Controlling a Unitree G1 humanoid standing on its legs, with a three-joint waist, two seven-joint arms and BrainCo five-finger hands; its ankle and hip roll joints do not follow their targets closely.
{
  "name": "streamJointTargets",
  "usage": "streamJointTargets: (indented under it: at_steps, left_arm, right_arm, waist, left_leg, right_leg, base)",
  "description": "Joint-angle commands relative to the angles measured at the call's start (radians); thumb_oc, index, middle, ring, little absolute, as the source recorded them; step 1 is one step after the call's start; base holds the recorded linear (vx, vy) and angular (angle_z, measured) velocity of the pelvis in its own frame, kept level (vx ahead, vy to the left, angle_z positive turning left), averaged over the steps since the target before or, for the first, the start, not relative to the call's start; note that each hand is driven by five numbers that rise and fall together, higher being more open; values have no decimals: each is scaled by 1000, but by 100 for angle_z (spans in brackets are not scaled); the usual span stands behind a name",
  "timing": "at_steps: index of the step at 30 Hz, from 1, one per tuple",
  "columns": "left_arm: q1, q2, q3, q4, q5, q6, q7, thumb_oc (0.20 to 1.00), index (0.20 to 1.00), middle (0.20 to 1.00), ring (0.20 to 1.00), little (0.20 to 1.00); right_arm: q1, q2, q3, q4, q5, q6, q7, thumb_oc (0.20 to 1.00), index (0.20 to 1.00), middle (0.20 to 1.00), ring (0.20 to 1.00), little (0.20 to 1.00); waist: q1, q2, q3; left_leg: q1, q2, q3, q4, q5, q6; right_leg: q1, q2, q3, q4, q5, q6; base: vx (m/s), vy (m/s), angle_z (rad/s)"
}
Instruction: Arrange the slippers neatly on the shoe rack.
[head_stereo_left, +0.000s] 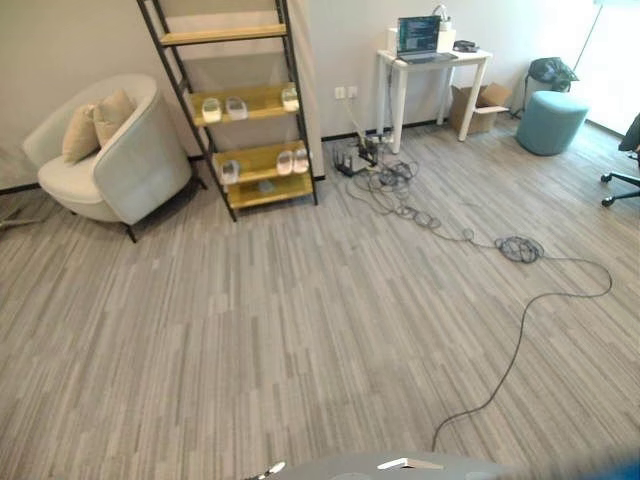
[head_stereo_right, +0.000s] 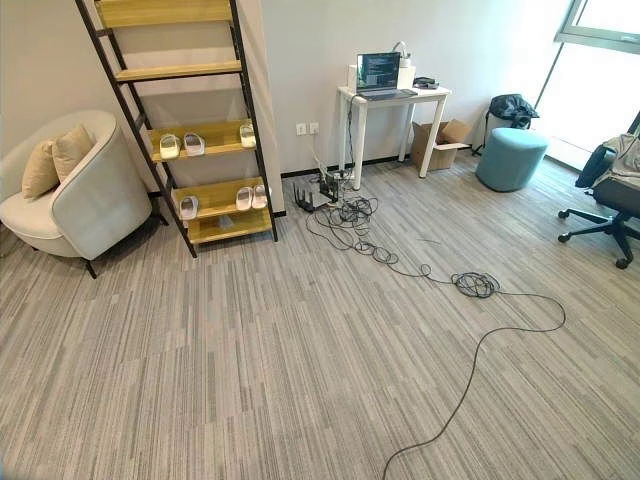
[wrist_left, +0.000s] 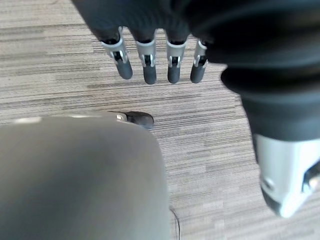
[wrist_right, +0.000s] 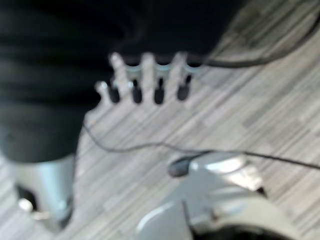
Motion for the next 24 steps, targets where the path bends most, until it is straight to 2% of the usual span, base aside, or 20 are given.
streamJointTargets:
  at_steps: [1, 3, 4, 5, 6, 7, 10, 11, 12, 13, 14, 15, 16, 17, 18, 19, 20, 21, 23, 24]
  left_arm:
    - [-44, -64, 2, -7, 2, 13, -25, 1000, 1000, 1000, 1000, 1000]
    - [-42, -67, 2, 1, 4, 16, -25, 1000, 1000, 1000, 1000, 1000]
    - [-25, -78, 1, 10, 10, 17, -26, 1000, 1000, 1000, 1000, 1000]
    - [19, -99, 12, 18, 9, 15, -34, 1000, 1000, 1000, 1000, 1000]
    - [19, -99, 12, 18, 9, 15, -34, 1000, 1000, 1000, 1000, 1000]
    - [29, -88, 42, 34, -11, 15, -42, 1000, 1000, 1000, 1000, 1000]
    - [50, -65, 90, 72, -31, 24, -41, 1000, 1000, 1000, 1000, 1000]
    - [55, -48, 107, 95, -36, 24, -21, 1000, 1000, 1000, 1000, 1000]
    - [55, -30, 117, 122, -39, 22, 8, 1000, 1000, 1000, 1000, 1000]
    - [54, -30, 117, 122, -39, 22, 8, 1000, 1000, 1000, 1000, 1000]
    - [43, -8, 112, 147, -28, 22, 36, 1000, 1000, 1000, 1000, 1000]
    - [41, -7, 105, 139, -23, 24, 26, 1000, 1000, 1000, 1000, 1000]
    - [41, -7, 105, 139, -23, 24, 26, 1000, 1000, 1000, 1000, 1000]
    - [23, -19, 92, 112, -21, 39, -5, 1000, 1000, 1000, 1000, 1000]
    - [-13, -40, 63, 64, -21, 35, -9, 1000, 1000, 1000, 1000, 1000]
    - [-13, -40, 63, 63, -21, 35, -9, 1000, 1000, 1000, 1000, 1000]
    - [-40, -47, 48, 46, -27, 29, -3, 1000, 1000, 1000, 1000, 1000]
    - [-56, -53, 40, 32, -33, 27, 4, 1000, 1000, 1000, 1000, 1000]
    - [-78, -72, 25, -11, -50, 12, 29, 1000, 1000, 1000, 1000, 1000]
    - [-80, -80, 12, -24, -51, 4, 36, 1000, 1000, 1000, 1000, 1000]
  right_arm:
    - [-61, -7, 0, 30, -14, 5, 35, 1000, 1000, 1000, 1000, 1000]
    - [-71, -7, 5, 37, -15, 10, 33, 1000, 1000, 1000, 1000, 1000]
    - [-62, -4, 8, 46, -16, 11, 30, 1000, 1000, 1000, 1000, 1000]
    - [-43, -6, 5, 65, -6, 15, 29, 1000, 1000, 1000, 1000, 1000]
    - [-43, -6, 5, 65, -6, 15, 29, 1000, 1000, 1000, 1000, 1000]
    - [-38, -15, -2, 71, 10, 12, 31, 1000, 1000, 1000, 1000, 1000]
    - [-41, -12, 2, 87, 6, 14, 28, 1000, 1000, 1000, 1000, 1000]
    - [-37, -2, -1, 99, 4, 16, 28, 1000, 1000, 1000, 1000, 1000]
    - [-32, 9, -5, 107, 5, 21, 25, 1000, 1000, 1000, 1000, 1000]
    - [-32, 9, -5, 107, 5, 21, 25, 1000, 1000, 1000, 1000, 1000]
    - [-26, 33, -11, 114, 6, 21, 13, 1000, 1000, 1000, 1000, 1000]
    - [-27, 45, -25, 114, 19, 25, 14, 1000, 1000, 1000, 1000, 1000]
    - [-27, 45, -25, 114, 19, 25, 14, 1000, 1000, 1000, 1000, 1000]
    - [-13, 60, -26, 124, 12, 28, 13, 1000, 1000, 1000, 1000, 1000]
    - [-20, 53, -35, 112, 15, 22, 9, 1000, 1000, 1000, 1000, 1000]
    - [-20, 53, -36, 112, 15, 22, 9, 1000, 1000, 1000, 1000, 1000]
    - [-17, 48, -47, 110, 19, 18, 1, 1000, 1000, 1000, 1000, 1000]
    - [-15, 43, -53, 111, 19, 17, -5, 1000, 1000, 1000, 1000, 1000]
    - [-1, 29, -71, 117, 25, 14, -17, 1000, 1000, 1000, 1000, 1000]
    - [9, 27, -78, 122, 26, 13, -20, 1000, 1000, 1000, 1000, 1000]
  waist:
    - [-8, -21, -7]
    - [-4, -6, -2]
    - [6, 7, 1]
    - [37, 32, 13]
    - [38, 32, 12]
    - [65, 37, 21]
    - [95, 24, 14]
    - [97, 18, 4]
    - [97, -6, -3]
    - [99, -4, -5]
    - [105, -49, -20]
    - [110, -72, -28]
    - [113, -69, -31]
    - [105, -80, -33]
    - [91, -53, -32]
    - [90, -54, -34]
    - [81, -35, -28]
    - [73, -24, -23]
    - [46, -7, -9]
    - [31, 1, 1]
  left_leg:
    - [-193, 130, 133, 423, -9, 12]
    - [-219, 124, 168, 389, -20, 24]
    - [-231, 85, 191, 300, -44, 50]
    - [-237, 39, 163, 135, 48, 58]
    - [-235, 39, 163, 129, 52, 58]
    - [-278, 18, 160, -44, 112, 49]
    - [-247, 13, 154, -115, 136, 71]
    - [-233, 18, 159, -100, 164, 90]
    - [-228, 14, 165, -72, 168, 103]
    - [-230, 18, 165, -73, 170, 103]
    - [-225, 14, 168, -35, 146, 122]
    - [-217, 3, 175, -21, 124, 128]
    - [-220, 8, 177, -22, 126, 127]
    - [-210, 0, 168, -5, 91, 129]
    - [-181, 10, 141, -19, 66, 136]
    - [-183, 9, 141, -19, 66, 136]
    - [-148, 21, 130, -36, 48, 139]
    - [-126, 23, 114, -47, 40, 143]
    - [-58, 6, 73, -62, -9, 150]
    - [-28, -2, 48, -60, -27, 152]
  right_leg:
    - [11, -20, -54, -17, 52, 32]
    - [10, -9, -59, -1, 24, 31]
    - [22, 1, -57, 5, -1, 31]
    - [76, 26, -39, -11, -19, 34]
    - [75, 26, -38, -12, -17, 33]
    - [150, 47, -23, -50, -39, 42]
    - [205, 59, 17, -59, -79, 56]
    - [227, 68, 24, -55, -95, 59]
    - [245, 60, 22, -39, -114, 72]
    - [242, 63, 24, -40, -112, 70]
    - [228, 42, 18, 48, -99, 117]
    - [213, 29, 6, 133, -63, 168]
    - [208, 32, 10, 133, -60, 167]
    - [101, 11, -3, 381, 110, 266]
    - [-47, -6, -24, 616, 213, 271]
    - [-51, -7, -24, 619, 212, 270]
    - [-129, -34, -51, 718, 225, 255]
    - [-207, -54, -80, 791, 199, 233]
    - [-317, -90, -69, 719, 134, 179]
    - [-361, -81, -44, 671, 99, 164]
  base:
    - [38, -104, 12]
    - [138, -24, 24]
    - [451, 72, 30]
    - [383, 80, 19]
    - [574, 108, -3]
    - [463, 70, -22]
    - [403, 63, -38]
    - [598, 123, -53]
    - [403, 94, -52]
    - [548, 146, -24]
    - [537, 163, -23]
    - [536, 163, -18]
    - [497, 198, -33]
    - [485, 227, -32]
    - [491, 227, -16]
    - [332, 180, 11]
    - [250, 127, 35]
    - [443, 195, 12]
    - [503, 149, 21]
    - [544, 74, 39]
